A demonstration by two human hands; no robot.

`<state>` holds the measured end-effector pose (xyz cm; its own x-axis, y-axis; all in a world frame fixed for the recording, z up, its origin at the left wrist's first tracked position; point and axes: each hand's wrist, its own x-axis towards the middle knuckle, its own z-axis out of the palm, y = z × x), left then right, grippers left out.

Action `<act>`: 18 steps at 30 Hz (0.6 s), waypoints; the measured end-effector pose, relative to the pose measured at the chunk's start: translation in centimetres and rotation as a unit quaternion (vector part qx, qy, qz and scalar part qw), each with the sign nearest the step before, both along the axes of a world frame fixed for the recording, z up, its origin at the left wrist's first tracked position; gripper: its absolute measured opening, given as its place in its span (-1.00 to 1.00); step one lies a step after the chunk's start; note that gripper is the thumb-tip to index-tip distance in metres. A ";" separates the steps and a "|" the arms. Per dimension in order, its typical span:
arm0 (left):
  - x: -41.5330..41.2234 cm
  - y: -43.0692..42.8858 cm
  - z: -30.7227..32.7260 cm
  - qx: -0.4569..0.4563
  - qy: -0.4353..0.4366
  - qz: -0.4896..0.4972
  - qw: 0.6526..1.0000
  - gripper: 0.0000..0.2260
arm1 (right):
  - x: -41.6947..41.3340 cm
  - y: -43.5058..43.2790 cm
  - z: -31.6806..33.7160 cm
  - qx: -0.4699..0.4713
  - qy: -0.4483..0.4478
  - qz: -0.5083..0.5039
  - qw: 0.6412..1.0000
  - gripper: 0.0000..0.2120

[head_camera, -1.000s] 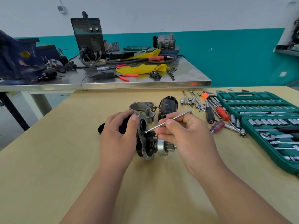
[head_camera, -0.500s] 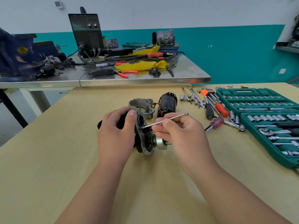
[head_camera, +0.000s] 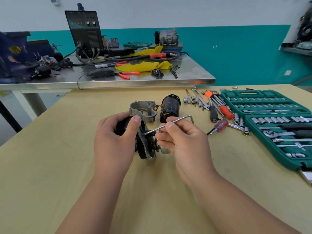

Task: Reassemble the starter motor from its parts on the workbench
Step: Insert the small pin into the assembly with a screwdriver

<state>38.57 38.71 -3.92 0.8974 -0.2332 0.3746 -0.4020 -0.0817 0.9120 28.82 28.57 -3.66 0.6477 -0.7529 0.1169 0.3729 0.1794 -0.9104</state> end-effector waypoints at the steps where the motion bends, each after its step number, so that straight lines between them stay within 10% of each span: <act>1: -0.1 0.0 0.0 0.002 -0.002 0.001 1.000 -0.85 | 0.0 0.0 -0.1 0.003 -0.003 -0.005 1.000 -0.90; 7: 0.1 0.5 -0.3 -0.010 0.057 -0.003 0.998 -0.56 | 0.6 0.7 -0.4 0.011 -0.022 -0.001 1.000 -0.90; 18: -1.6 4.6 -1.4 0.098 0.038 -0.054 0.993 -0.59 | 1.4 1.1 0.5 -0.093 0.031 0.034 0.995 -0.86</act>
<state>36.97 43.33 -5.32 0.8867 -0.3919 0.2454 -0.3494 -0.2201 0.9108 30.22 29.65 -3.14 0.7065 -0.6766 0.2078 0.3078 0.0294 -0.9510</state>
